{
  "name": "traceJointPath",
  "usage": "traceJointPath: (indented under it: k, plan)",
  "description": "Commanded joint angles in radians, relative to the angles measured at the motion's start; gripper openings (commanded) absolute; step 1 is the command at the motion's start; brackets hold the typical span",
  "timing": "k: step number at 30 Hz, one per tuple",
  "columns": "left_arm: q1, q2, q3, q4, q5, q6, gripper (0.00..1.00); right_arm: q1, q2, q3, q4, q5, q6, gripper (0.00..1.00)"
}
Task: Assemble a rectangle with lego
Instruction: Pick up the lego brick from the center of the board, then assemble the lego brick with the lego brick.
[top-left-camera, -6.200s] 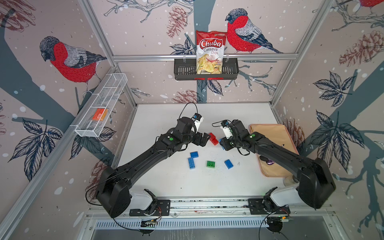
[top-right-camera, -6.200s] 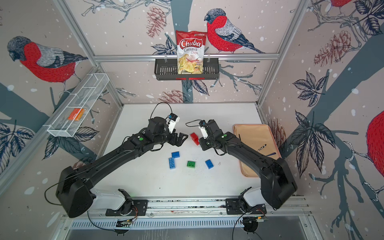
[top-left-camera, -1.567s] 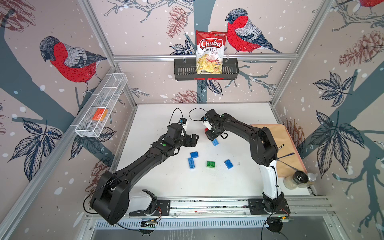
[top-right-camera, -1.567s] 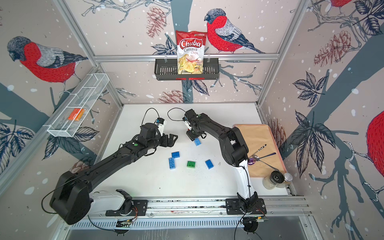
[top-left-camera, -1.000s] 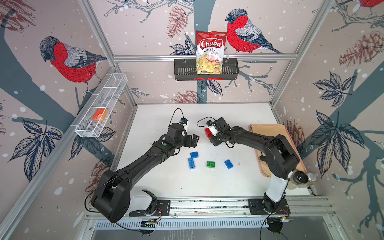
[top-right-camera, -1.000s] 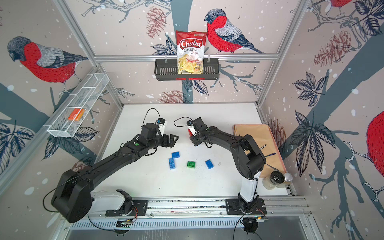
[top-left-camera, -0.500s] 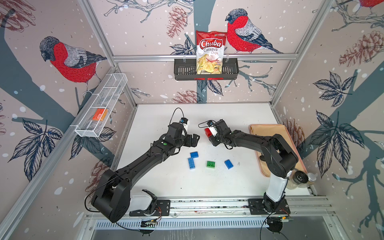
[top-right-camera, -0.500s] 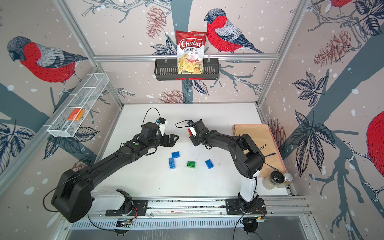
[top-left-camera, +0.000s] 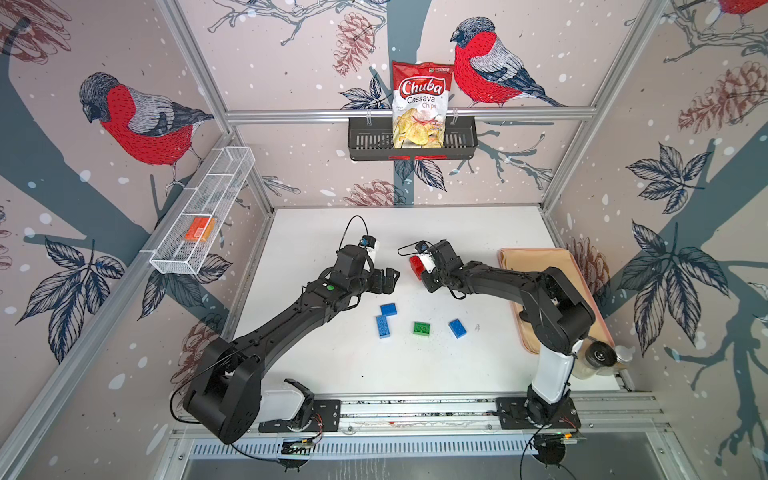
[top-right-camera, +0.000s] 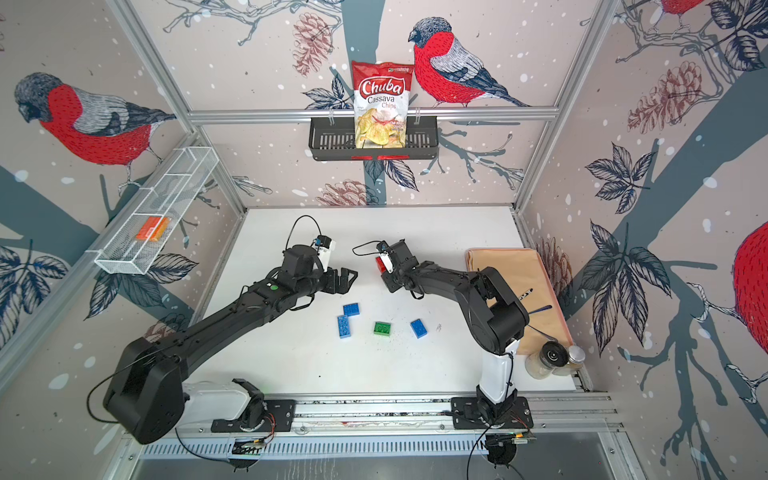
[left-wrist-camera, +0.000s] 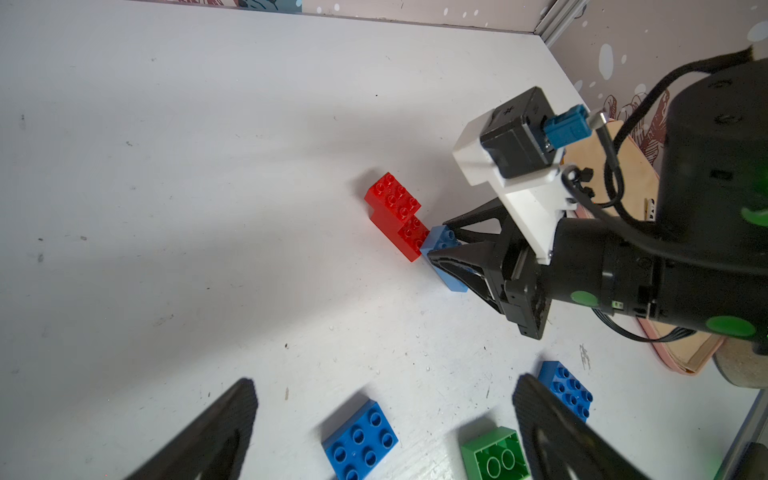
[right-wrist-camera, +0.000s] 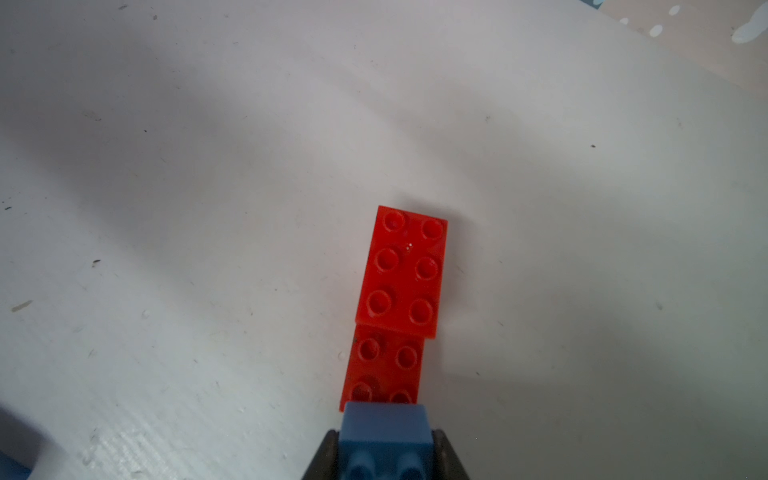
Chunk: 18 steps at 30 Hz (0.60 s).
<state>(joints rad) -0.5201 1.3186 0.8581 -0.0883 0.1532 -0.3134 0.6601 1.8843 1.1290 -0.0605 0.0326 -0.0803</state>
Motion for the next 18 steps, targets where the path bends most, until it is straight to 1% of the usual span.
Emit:
traceJointPath:
  k: [1,8,18]
  plan:
    - [0.002,0.002,0.009,0.019,-0.001,0.010,0.96,-0.001,-0.006,0.003,0.008,-0.006,0.008,0.30]
    - [0.002,0.004,0.010,0.019,0.000,0.008,0.96,-0.008,-0.005,0.068,-0.076,-0.029,-0.020,0.29]
    - [0.004,0.005,0.010,0.019,0.002,0.009,0.96,-0.010,0.087,0.220,-0.242,-0.031,-0.053,0.28]
